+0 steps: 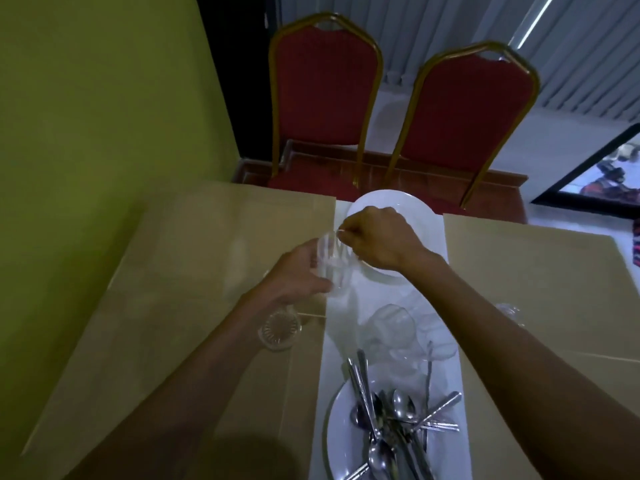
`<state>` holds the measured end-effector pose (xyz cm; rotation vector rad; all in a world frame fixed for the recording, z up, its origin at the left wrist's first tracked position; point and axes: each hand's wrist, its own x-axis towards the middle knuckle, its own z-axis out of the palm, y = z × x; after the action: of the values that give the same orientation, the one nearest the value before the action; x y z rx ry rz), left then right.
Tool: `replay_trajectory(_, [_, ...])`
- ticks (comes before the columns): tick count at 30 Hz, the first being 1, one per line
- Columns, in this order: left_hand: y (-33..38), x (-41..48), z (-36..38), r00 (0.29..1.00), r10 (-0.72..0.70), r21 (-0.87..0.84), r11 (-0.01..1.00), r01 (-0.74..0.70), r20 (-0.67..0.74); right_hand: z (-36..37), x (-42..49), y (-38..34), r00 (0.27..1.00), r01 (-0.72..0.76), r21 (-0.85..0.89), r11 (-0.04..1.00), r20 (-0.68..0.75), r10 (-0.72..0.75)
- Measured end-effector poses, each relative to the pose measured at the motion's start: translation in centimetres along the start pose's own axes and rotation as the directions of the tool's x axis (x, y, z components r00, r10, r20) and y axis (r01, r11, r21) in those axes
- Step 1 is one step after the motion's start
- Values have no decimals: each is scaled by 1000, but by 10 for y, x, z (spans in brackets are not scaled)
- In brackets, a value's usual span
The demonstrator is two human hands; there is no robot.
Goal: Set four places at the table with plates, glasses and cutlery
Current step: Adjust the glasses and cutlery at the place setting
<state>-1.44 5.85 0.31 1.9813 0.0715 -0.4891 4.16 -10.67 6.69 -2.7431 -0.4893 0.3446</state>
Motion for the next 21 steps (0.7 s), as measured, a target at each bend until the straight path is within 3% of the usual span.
replay_trajectory(4, [-23, -20, -33, 995, -34, -11, 999, 34, -89, 15, 13, -37, 995, 78, 128, 989, 43, -84])
replay_trajectory(9, [-49, -30, -52, 983, -72, -23, 997, 69, -169, 37, 26, -65, 982, 163, 140, 977, 73, -174])
replay_trajectory(21, [-74, -24, -43, 970, -107, -73, 993, 94, -219, 60, 34, -77, 986, 122, 94, 988, 106, -132])
